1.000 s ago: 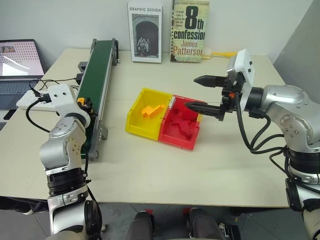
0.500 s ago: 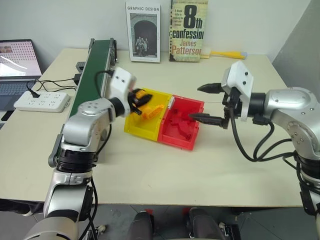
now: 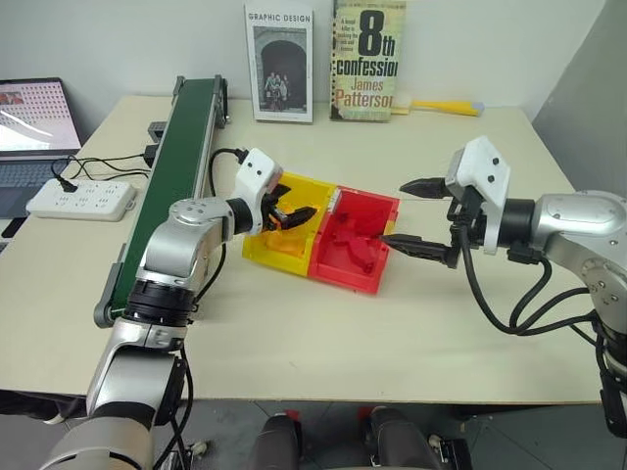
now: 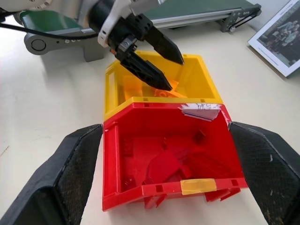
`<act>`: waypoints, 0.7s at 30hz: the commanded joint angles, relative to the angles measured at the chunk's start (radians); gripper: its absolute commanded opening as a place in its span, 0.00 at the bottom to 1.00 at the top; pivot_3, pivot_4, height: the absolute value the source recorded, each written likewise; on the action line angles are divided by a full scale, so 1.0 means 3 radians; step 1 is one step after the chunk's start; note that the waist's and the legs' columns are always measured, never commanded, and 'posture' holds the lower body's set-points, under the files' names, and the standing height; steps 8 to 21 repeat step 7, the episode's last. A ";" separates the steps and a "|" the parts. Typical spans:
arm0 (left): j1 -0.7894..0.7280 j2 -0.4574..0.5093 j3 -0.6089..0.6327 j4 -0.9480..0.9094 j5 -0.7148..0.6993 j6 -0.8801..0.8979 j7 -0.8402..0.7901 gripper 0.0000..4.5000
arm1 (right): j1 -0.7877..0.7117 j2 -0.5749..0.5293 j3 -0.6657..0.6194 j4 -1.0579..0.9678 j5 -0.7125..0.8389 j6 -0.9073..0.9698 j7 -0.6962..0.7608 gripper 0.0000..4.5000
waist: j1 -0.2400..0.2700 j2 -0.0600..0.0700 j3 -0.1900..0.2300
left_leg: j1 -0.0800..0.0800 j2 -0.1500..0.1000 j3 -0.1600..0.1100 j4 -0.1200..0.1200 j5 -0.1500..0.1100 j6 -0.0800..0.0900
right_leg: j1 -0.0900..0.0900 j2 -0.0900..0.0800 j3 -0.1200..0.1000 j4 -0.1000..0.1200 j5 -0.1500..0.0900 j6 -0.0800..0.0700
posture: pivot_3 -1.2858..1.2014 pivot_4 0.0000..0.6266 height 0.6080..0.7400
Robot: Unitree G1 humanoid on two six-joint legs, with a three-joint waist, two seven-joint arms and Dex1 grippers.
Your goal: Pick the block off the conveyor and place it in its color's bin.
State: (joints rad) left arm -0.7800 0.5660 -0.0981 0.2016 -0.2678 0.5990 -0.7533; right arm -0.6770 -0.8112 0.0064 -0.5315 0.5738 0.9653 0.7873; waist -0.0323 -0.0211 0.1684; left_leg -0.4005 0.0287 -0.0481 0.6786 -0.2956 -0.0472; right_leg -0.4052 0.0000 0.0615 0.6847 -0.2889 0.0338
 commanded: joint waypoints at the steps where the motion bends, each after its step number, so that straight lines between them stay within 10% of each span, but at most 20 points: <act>1: -0.0016 0.0551 0.0188 -0.0219 -0.0027 -0.0118 -0.0502 1.00 | 0.0095 -0.0225 -0.0111 0.0201 -0.0080 -0.0271 0.0243 1.00 | -0.0002 0.0000 0.0001 | 0.0000 0.0000 0.0000 0.0000 0.0000 0.0000 | 0.0000 0.0001 0.0000 0.0000 0.0000 0.0000 | 0.52 0.24 1.00; 7: 0.0129 0.1116 0.0290 -0.0410 -0.0152 -0.0117 -0.1045 1.00 | 0.0118 -0.0325 -0.0055 0.0578 -0.0231 -0.0587 0.0405 1.00 | 0.0002 0.0006 0.0004 | 0.0000 0.0000 0.0006 -0.0001 0.0000 0.0000 | 0.0000 0.0000 0.0001 -0.0003 0.0000 0.0000 | 0.52 0.24 1.00; 21: 0.0129 0.1116 0.0290 -0.0410 -0.0152 -0.0117 -0.1045 1.00 | 0.0118 -0.0325 -0.0055 0.0578 -0.0231 -0.0587 0.0405 1.00 | 0.0002 0.0006 0.0004 | 0.0000 0.0000 0.0006 -0.0001 0.0000 0.0000 | 0.0000 0.0000 0.0001 -0.0003 0.0000 0.0000 | 0.52 0.24 1.00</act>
